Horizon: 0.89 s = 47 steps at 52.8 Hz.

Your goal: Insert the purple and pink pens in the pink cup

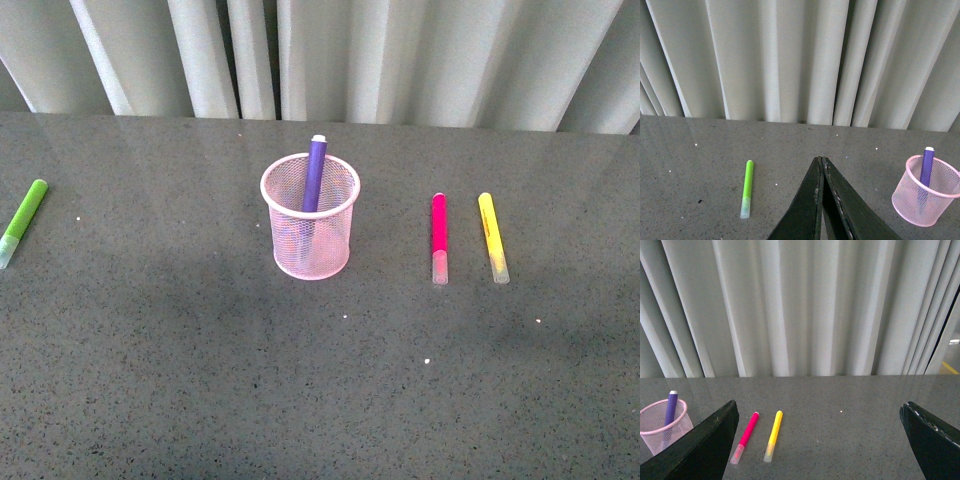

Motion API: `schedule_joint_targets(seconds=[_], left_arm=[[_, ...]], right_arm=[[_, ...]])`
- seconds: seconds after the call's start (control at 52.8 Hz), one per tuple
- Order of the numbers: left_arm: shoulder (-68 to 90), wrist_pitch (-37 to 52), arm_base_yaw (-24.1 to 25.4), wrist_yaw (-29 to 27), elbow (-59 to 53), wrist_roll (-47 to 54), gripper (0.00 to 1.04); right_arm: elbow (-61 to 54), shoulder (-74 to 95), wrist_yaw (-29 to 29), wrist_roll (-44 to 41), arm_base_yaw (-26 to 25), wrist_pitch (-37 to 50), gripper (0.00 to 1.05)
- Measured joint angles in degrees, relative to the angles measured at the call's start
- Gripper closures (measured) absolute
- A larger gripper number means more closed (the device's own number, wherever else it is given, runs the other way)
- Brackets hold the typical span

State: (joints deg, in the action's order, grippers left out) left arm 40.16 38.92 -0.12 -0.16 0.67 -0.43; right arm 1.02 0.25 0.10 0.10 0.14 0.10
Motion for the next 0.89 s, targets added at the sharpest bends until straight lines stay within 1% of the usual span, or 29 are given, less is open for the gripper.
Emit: schedule_joint_targets(seconds=[0.417,0.891], left_arm=[[-14.86,-13.62,0.00,0.02,-0.11,0.00,1.01],[-26.27,-24.81,0.00,0.02,-0.11,0.00,1.01]], right_arm=[[0.00,0.00,0.00,0.00,0.00,0.00,0.07],[0.00,0.00,0.00,0.00,0.00,0.00,0.07]])
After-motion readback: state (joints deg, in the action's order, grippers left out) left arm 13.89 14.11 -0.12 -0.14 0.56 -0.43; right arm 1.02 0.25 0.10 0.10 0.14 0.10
